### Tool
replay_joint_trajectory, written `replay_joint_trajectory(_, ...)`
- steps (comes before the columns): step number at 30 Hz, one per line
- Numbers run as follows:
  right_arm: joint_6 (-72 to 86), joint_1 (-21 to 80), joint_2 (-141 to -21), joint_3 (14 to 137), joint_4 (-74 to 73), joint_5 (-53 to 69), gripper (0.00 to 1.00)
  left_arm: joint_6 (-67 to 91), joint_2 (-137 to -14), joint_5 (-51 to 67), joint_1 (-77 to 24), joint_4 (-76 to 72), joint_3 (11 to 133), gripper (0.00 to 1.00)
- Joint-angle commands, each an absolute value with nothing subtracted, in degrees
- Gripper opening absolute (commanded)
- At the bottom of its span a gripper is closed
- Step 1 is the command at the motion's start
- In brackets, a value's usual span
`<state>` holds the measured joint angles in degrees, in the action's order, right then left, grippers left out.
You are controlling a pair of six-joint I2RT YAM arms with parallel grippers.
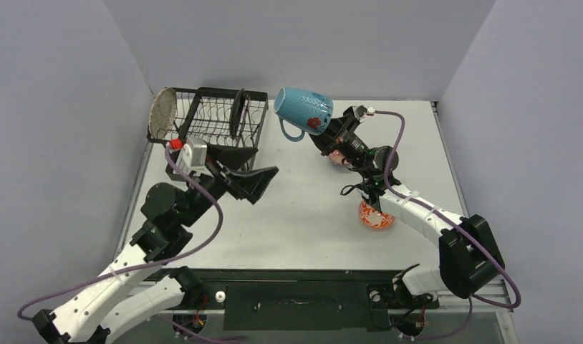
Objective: Load the mixed dishes into the dish rack
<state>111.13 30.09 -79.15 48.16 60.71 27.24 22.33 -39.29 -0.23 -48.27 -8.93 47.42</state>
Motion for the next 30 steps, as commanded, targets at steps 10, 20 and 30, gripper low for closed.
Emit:
replay_joint_trajectory(10, 123.92, 30.43, -74.00, 47.27, 71.80, 29.68, 0.00, 54.71, -62.75, 53.90, -24.71, -35.17, 61.22, 0.94)
replay_joint_trajectory(20, 121.84, 32.40, -75.77, 50.53, 69.17, 31.34, 0.00, 45.61, -65.22, 51.34, -28.29, -22.52, 66.08, 0.67)
replay_joint_trajectory(30, 119.46, 34.18, -76.66, 50.97, 66.30, 30.98, 0.00, 39.48, -65.17, 46.67, -28.69, -15.66, 68.75, 0.52)
